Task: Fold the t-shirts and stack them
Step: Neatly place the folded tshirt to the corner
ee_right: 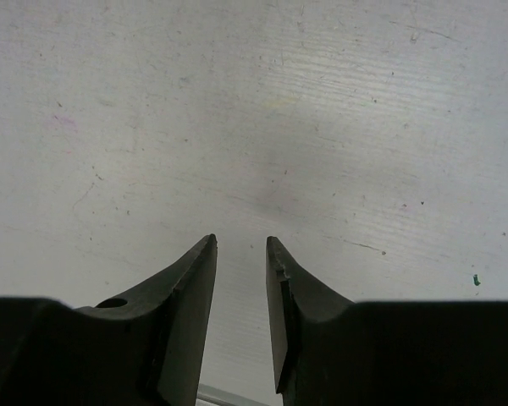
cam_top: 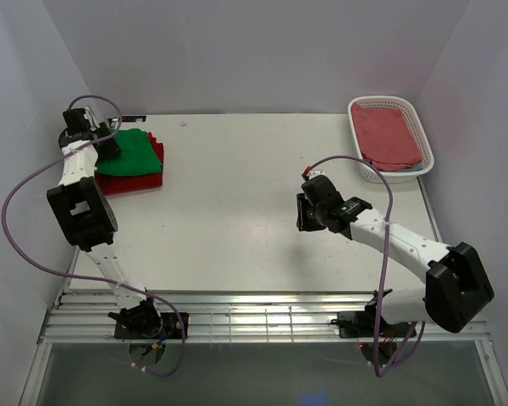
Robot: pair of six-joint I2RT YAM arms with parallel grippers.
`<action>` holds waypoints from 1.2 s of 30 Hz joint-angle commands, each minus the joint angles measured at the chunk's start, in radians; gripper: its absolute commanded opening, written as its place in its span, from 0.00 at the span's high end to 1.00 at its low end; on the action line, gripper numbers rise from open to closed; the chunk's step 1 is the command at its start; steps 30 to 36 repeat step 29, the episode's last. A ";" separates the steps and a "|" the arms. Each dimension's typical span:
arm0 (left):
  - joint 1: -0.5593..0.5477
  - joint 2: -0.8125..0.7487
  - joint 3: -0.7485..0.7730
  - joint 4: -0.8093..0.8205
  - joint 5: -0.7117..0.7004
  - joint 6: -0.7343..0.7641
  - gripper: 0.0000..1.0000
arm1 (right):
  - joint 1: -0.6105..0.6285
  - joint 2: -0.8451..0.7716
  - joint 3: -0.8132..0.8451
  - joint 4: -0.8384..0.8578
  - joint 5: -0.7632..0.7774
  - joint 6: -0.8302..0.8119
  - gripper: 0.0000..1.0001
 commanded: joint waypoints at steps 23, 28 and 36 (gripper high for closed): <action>-0.445 -1.010 -0.584 0.054 -0.307 -0.159 0.18 | 0.005 -0.189 0.298 -0.158 0.153 -0.017 0.62; -0.456 -1.059 -0.617 0.025 -0.231 -0.148 0.19 | 0.005 -0.203 0.344 -0.227 0.231 -0.028 0.64; -0.458 -1.061 -0.621 0.027 -0.212 -0.145 0.19 | 0.005 -0.205 0.344 -0.250 0.235 -0.026 0.64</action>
